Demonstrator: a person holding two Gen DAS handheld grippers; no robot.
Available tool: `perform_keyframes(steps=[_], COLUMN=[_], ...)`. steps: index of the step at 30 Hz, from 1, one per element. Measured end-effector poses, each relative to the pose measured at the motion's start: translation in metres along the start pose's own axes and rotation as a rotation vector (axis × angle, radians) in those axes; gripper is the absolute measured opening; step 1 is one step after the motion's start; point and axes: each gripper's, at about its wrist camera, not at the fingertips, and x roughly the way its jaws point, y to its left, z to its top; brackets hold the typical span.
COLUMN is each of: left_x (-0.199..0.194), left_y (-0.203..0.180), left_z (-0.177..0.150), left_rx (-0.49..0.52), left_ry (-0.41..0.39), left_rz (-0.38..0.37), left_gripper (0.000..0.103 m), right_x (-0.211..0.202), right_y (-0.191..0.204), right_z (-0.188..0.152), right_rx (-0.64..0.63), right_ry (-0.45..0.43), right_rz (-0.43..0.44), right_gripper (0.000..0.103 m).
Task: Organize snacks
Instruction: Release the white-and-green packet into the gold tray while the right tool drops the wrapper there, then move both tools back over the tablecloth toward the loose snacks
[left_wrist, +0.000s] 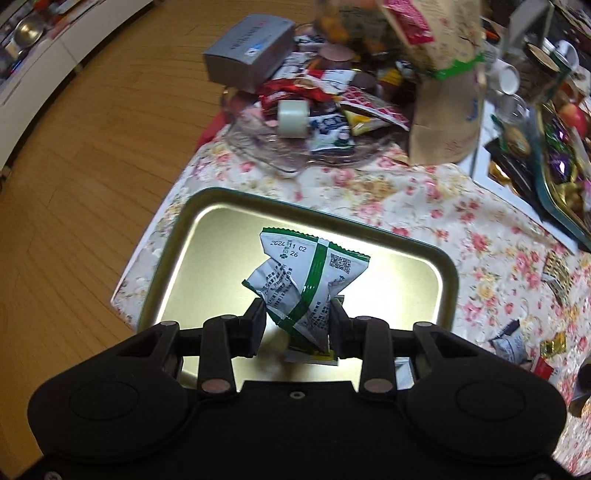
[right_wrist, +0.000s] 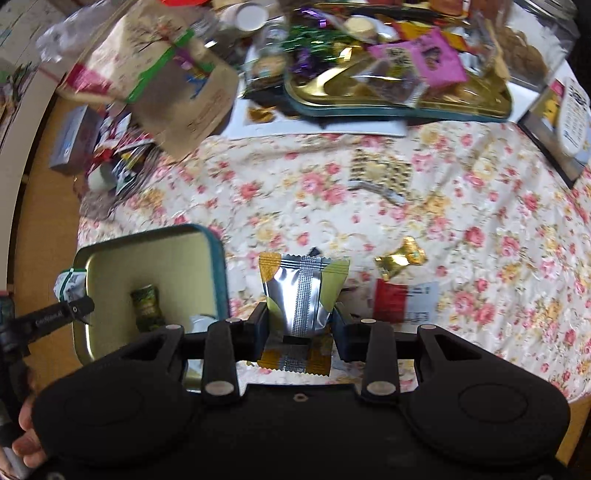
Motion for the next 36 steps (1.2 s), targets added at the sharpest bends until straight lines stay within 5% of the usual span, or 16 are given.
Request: perform_keyframes(steps=[24, 36], left_x=[0.003, 0.008], left_y=[0.046, 0.036], left_z=[0.003, -0.001], left_rx=[-0.062, -0.013], left_ry=[0.003, 0.021], left_rz=[-0.027, -0.025], left_gripper=[0.048, 0.047], right_x=[0.022, 0.001], right_y=[0.117, 0.142], right_z=[-0.013, -0.02], right_rx=[-0.222, -0.28], right_ry=[-0.006, -0.08], right_rz=[0.04, 0.187], right_gripper=[0.038, 0.047])
